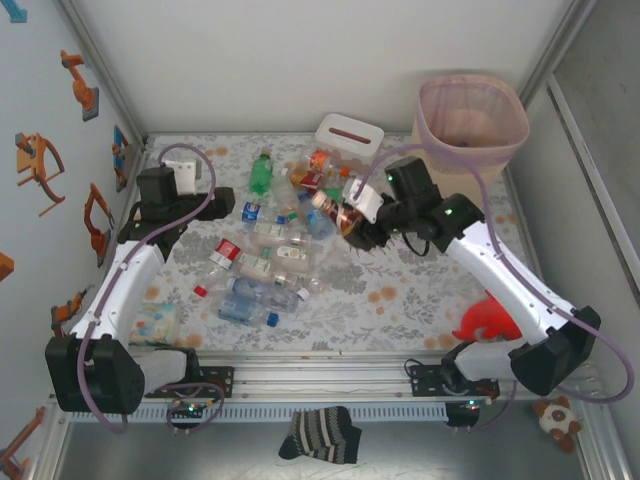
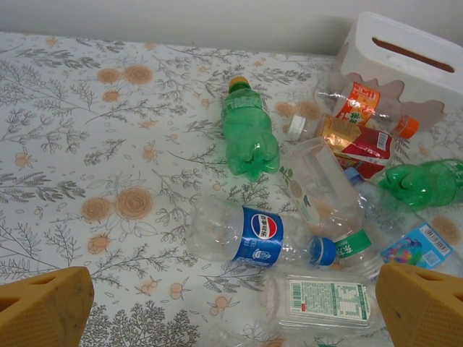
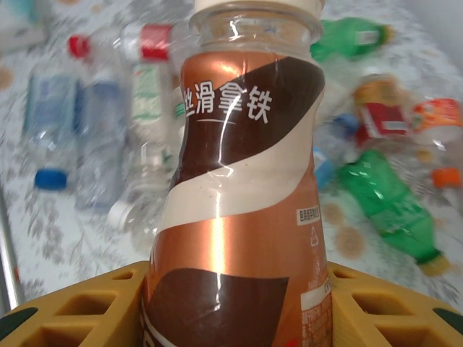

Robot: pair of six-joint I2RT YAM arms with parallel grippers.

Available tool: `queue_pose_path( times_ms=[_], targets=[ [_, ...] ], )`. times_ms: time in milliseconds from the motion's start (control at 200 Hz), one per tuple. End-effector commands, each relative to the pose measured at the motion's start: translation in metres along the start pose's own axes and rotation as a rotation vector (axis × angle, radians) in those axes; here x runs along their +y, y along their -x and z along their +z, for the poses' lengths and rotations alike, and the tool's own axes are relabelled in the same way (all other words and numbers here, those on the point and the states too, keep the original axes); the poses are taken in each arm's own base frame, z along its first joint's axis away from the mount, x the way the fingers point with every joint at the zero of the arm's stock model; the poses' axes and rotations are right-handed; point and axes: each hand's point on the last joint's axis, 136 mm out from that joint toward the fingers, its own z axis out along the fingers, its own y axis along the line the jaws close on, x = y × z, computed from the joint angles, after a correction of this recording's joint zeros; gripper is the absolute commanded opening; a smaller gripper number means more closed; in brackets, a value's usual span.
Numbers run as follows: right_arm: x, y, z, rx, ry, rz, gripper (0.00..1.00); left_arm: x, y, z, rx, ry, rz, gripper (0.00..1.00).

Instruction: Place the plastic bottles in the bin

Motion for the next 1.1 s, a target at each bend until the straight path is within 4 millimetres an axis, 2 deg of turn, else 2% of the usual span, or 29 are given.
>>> queue_pose_path(
  times_ms=[0, 200, 295, 411, 526, 641, 786, 861, 1001, 1092],
  targets=[
    [-0.046, 0.020, -0.016, -0.064, -0.114, 0.204, 0.40, -0.006, 0.003, -0.010, -0.015, -0.020, 0.014, 1.00],
    [-0.111, 0.030, -0.033, -0.099, -0.237, 0.364, 0.40, -0.005, 0.005, -0.010, -0.021, -0.015, 0.019, 1.00],
    [-0.150, 0.033, -0.044, -0.125, -0.314, 0.441, 0.40, -0.005, 0.004, -0.011, -0.021, -0.012, 0.020, 1.00],
    [-0.197, 0.040, -0.063, -0.190, -0.388, 0.546, 0.40, -0.005, 0.003, -0.009, -0.015, -0.016, 0.018, 1.00],
    [-0.231, 0.053, -0.085, -0.294, -0.435, 0.613, 0.40, -0.006, 0.003, -0.008, -0.011, -0.021, 0.016, 1.00],
    [-0.265, 0.057, -0.110, -0.374, -0.511, 0.667, 0.40, -0.006, 0.003, -0.008, -0.013, -0.018, 0.016, 1.00],
    [-0.308, 0.043, -0.135, -0.422, -0.611, 0.743, 0.40, -0.006, 0.004, -0.009, -0.015, -0.022, 0.015, 1.00],
    [-0.327, 0.033, -0.140, -0.434, -0.628, 0.785, 0.40, -0.006, 0.004, -0.009, -0.016, -0.021, 0.014, 1.00],
    [-0.358, 0.007, -0.136, -0.419, -0.646, 0.841, 0.39, -0.006, 0.003, -0.009, -0.012, -0.018, 0.015, 1.00],
    [-0.372, -0.011, -0.124, -0.384, -0.648, 0.867, 0.39, -0.005, 0.002, -0.007, -0.009, -0.018, 0.014, 1.00]
  ],
)
